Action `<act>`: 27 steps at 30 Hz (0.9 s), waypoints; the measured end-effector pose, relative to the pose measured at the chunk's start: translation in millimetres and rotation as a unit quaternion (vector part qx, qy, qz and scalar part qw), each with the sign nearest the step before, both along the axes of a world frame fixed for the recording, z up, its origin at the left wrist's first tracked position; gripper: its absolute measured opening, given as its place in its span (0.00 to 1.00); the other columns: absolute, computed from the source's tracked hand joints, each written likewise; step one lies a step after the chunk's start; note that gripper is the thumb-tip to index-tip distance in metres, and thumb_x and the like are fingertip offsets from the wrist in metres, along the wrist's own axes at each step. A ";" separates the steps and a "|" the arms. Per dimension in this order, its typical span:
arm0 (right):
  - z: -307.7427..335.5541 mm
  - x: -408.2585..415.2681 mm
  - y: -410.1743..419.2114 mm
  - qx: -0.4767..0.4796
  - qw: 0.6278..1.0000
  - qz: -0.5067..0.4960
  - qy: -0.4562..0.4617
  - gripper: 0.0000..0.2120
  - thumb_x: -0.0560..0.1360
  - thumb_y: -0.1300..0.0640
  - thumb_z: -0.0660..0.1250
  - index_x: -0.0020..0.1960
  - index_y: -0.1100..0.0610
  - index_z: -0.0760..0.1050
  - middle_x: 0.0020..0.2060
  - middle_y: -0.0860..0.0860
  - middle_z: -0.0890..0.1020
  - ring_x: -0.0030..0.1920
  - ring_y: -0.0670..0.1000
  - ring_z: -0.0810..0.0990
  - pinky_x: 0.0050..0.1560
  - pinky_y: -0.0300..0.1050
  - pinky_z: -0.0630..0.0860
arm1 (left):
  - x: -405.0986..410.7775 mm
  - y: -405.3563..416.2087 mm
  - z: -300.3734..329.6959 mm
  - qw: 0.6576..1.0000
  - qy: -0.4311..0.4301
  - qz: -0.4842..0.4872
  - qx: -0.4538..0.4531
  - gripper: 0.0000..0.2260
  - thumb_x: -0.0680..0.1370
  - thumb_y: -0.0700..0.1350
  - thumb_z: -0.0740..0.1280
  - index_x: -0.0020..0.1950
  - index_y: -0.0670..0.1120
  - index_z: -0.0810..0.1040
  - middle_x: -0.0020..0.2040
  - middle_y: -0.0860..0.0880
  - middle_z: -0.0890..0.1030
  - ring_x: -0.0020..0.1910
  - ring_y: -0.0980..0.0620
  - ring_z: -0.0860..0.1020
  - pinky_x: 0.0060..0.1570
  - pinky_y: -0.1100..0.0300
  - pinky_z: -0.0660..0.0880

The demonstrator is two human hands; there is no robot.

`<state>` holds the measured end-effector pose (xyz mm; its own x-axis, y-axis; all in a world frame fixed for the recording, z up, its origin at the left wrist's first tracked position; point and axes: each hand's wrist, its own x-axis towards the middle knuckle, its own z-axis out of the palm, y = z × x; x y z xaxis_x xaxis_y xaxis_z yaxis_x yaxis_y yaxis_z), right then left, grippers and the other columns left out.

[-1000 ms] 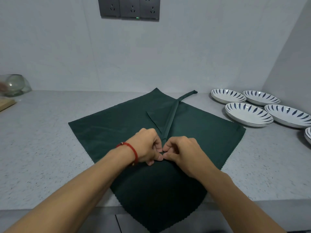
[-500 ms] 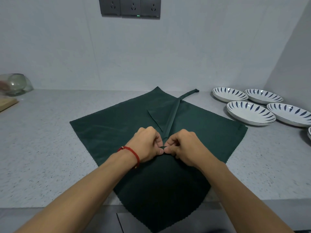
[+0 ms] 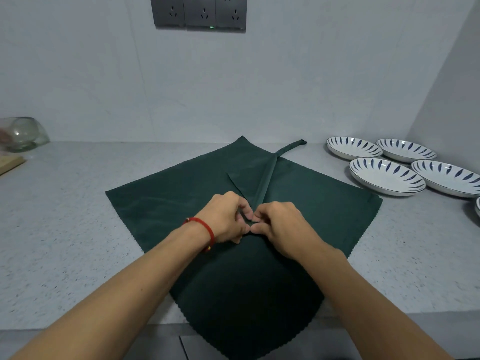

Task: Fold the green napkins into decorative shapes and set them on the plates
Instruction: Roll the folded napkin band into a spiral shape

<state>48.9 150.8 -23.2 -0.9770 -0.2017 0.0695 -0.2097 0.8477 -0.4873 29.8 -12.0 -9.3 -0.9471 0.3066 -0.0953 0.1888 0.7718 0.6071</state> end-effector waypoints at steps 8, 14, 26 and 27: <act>-4.9 0.8 1.7 -0.067 0.997 -0.027 -0.001 0.09 0.74 0.53 0.75 0.51 0.54 0.79 0.36 0.50 0.84 0.42 0.51 0.82 0.49 0.49 0.80 | -9.2 6.9 11.1 0.996 -0.078 0.042 0.022 0.03 0.77 0.38 0.70 0.48 0.43 0.83 0.37 0.45 0.86 0.38 0.50 0.86 0.49 0.58 0.83; -8.9 -2.9 -0.2 -0.023 0.999 -0.011 0.037 0.11 0.75 0.54 0.74 0.55 0.54 0.79 0.44 0.51 0.82 0.48 0.54 0.79 0.50 0.47 0.76 | -17.5 8.5 16.9 0.975 -0.184 0.087 0.094 0.04 0.78 0.33 0.68 0.52 0.35 0.81 0.38 0.40 0.83 0.39 0.45 0.84 0.55 0.51 0.81; -10.5 -18.8 4.0 -0.079 0.996 -0.020 0.026 0.09 0.76 0.52 0.73 0.51 0.51 0.75 0.36 0.49 0.83 0.43 0.52 0.81 0.50 0.51 0.79 | -30.5 9.8 6.0 0.979 -0.139 0.101 0.112 0.05 0.77 0.35 0.66 0.47 0.39 0.83 0.37 0.41 0.85 0.40 0.43 0.85 0.51 0.50 0.83; -11.3 -17.2 2.8 -0.059 0.998 -0.013 0.028 0.12 0.75 0.52 0.75 0.53 0.51 0.74 0.40 0.49 0.82 0.46 0.52 0.79 0.51 0.50 0.78 | -32.2 11.7 9.7 0.977 -0.153 0.102 0.109 0.06 0.77 0.35 0.66 0.50 0.36 0.82 0.38 0.40 0.84 0.40 0.43 0.85 0.50 0.49 0.83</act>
